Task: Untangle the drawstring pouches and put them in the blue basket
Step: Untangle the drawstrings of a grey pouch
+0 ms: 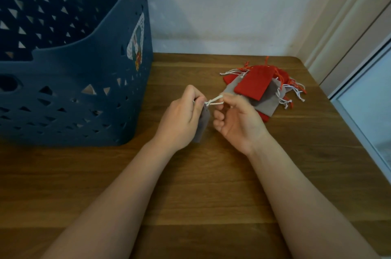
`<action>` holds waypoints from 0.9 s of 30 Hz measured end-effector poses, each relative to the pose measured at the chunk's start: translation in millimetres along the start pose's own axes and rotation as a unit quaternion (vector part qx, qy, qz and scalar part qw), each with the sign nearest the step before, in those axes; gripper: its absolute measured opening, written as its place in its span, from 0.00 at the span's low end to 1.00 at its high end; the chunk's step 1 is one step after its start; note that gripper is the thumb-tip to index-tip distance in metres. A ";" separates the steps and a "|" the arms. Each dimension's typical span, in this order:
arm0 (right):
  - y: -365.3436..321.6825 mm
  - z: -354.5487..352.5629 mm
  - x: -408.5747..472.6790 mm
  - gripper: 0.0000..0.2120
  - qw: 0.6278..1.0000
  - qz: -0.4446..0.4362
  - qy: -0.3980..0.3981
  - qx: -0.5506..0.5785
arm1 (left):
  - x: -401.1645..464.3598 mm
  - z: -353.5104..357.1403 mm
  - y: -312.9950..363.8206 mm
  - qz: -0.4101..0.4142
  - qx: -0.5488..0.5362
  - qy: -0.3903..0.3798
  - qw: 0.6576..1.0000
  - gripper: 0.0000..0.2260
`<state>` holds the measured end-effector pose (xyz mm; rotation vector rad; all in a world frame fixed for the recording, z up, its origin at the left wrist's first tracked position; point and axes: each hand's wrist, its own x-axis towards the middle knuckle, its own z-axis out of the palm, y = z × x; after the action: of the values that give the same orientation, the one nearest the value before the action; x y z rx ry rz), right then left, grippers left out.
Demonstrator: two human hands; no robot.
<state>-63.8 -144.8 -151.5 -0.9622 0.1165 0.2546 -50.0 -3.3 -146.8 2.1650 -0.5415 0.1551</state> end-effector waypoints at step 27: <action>-0.6 -1.5 -2.1 0.12 0.950 -0.112 0.111 -0.270 | 2.5 6.7 -1.6 -0.182 -0.156 -0.008 0.971 0.12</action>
<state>-65.6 -146.6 -151.4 -1.5374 0.1445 -0.0415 -47.7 -8.6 -151.3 1.9186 -0.1549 -0.1408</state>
